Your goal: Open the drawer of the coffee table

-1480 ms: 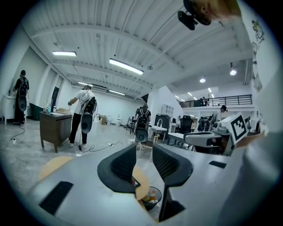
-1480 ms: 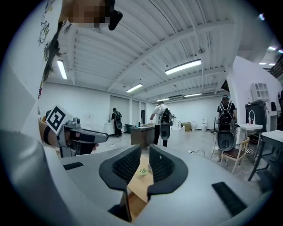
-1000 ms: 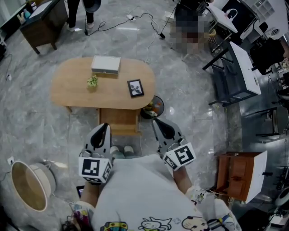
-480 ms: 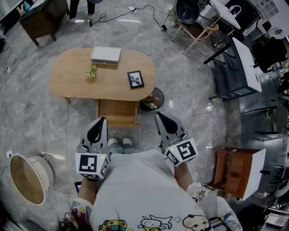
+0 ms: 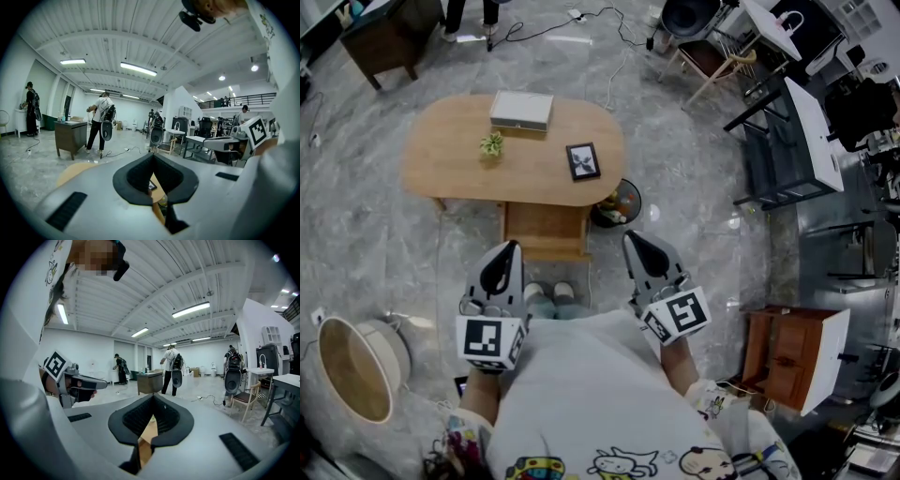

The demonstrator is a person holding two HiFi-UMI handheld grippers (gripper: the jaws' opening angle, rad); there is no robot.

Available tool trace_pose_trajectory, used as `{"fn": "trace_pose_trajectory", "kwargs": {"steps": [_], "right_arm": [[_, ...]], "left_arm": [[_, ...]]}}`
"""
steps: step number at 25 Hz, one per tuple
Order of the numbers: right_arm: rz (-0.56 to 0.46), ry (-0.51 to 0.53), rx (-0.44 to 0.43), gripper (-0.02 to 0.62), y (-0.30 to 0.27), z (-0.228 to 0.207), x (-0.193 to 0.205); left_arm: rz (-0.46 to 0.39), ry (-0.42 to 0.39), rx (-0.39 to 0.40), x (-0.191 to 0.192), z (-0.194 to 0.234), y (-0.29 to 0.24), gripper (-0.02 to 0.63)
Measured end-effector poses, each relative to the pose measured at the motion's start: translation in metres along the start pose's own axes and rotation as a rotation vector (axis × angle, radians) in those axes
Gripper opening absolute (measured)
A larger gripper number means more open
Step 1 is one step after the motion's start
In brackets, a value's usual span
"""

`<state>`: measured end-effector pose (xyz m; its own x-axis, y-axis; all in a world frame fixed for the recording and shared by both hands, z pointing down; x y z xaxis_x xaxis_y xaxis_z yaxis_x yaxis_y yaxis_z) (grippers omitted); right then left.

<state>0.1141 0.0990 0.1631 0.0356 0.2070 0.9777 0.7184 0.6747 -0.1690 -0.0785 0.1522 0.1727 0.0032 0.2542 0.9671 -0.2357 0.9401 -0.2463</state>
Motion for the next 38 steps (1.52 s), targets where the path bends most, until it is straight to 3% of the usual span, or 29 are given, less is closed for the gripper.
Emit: {"fn": "trace_pose_trajectory", "kwargs": {"steps": [17, 23, 38], "right_arm": [[0.012, 0.001, -0.002, -0.002, -0.005, 0.007, 0.003], [0.021, 0.005, 0.008, -0.002, -0.009, 0.008, 0.003], [0.032, 0.011, 0.040, -0.002, -0.012, 0.003, 0.007]], "left_arm": [[-0.001, -0.046, 0.018, 0.005, 0.006, 0.001, 0.005], [0.021, -0.012, 0.022, 0.007, 0.009, 0.000, 0.005], [0.029, -0.070, 0.054, 0.007, 0.021, -0.009, 0.004]]}}
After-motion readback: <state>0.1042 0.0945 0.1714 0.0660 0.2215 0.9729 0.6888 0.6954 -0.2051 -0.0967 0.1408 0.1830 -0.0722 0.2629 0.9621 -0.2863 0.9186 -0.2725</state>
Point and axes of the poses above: the fingertips, and each gripper's own axes: y backward along the fingers, z to its left, x out of its underside, the point moved 1 cm from there along y, backward along the fingers, and after that the axes turned 5 degrees about -y, right-handed, at the moved point
